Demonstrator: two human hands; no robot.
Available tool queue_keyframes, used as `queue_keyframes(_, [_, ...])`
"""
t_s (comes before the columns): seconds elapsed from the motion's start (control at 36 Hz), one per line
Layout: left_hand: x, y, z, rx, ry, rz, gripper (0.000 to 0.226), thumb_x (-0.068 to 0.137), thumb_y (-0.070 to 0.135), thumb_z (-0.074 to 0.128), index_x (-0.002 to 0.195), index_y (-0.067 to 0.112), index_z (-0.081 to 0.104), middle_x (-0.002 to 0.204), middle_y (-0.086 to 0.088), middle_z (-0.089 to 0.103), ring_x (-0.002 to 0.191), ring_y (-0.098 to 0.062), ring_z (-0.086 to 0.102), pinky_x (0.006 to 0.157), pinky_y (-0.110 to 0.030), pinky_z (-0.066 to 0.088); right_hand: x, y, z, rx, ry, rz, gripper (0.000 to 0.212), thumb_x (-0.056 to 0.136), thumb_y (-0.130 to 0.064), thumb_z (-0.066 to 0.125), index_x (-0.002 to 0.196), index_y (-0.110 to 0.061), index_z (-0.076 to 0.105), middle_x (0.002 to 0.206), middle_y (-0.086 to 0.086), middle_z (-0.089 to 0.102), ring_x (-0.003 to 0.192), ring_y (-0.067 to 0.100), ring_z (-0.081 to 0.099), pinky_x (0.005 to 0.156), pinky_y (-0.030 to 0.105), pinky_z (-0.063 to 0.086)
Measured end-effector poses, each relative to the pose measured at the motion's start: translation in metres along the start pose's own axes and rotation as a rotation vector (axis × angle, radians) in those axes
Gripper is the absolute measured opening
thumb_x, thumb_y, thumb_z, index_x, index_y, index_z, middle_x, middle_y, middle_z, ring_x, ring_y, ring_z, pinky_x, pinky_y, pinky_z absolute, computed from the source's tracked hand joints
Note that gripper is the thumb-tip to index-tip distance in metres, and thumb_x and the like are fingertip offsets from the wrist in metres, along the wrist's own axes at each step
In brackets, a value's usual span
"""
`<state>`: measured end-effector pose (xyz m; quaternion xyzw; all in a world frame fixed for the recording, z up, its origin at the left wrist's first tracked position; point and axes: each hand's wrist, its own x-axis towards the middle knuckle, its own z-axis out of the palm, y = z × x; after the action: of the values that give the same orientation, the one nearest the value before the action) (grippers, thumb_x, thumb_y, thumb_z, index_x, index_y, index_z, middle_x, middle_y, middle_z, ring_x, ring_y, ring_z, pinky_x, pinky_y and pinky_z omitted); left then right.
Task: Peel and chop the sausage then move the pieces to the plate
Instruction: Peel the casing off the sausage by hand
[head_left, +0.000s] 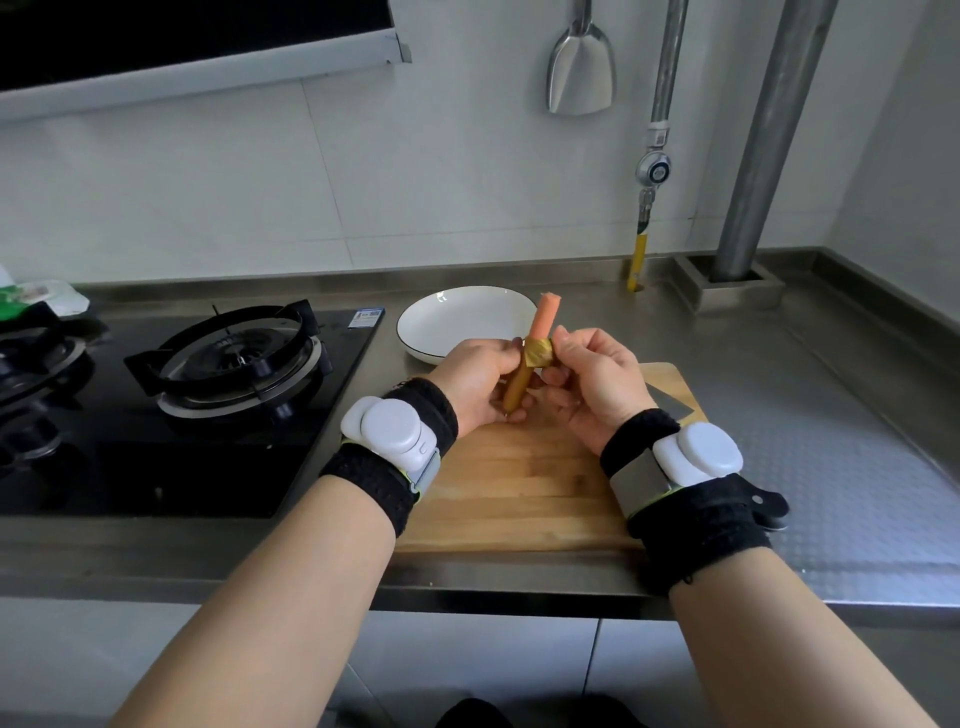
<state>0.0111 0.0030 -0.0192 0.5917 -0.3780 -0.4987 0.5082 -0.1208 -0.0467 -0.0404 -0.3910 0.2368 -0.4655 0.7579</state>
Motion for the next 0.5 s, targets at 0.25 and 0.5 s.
queue_keyframes(0.25, [0.0,-0.005,0.002,-0.03,-0.009,0.02,0.023,0.103,0.02,0.041,0.091,0.007,0.056,0.072,-0.007,0.05,0.06,-0.018,0.045,0.053,-0.025,0.037,-0.001,0.0,0.002,-0.146,0.104,-0.028,0.026,0.1,-0.007,0.054,0.076,-0.014,0.045,0.059,0.005,0.047,0.046,0.012,0.042,0.038,0.02,0.029])
queue_keyframes(0.5, [-0.004,-0.013,0.004,-0.181,0.0,0.081,0.014,0.099,0.012,0.042,0.094,0.008,0.054,0.075,-0.006,0.048,0.063,-0.018,0.042,0.06,-0.027,0.03,0.001,0.006,0.002,-0.354,0.069,-0.068,0.022,0.1,-0.005,0.052,0.08,-0.009,0.045,0.06,0.009,0.044,0.045,0.017,0.04,0.039,0.022,0.031])
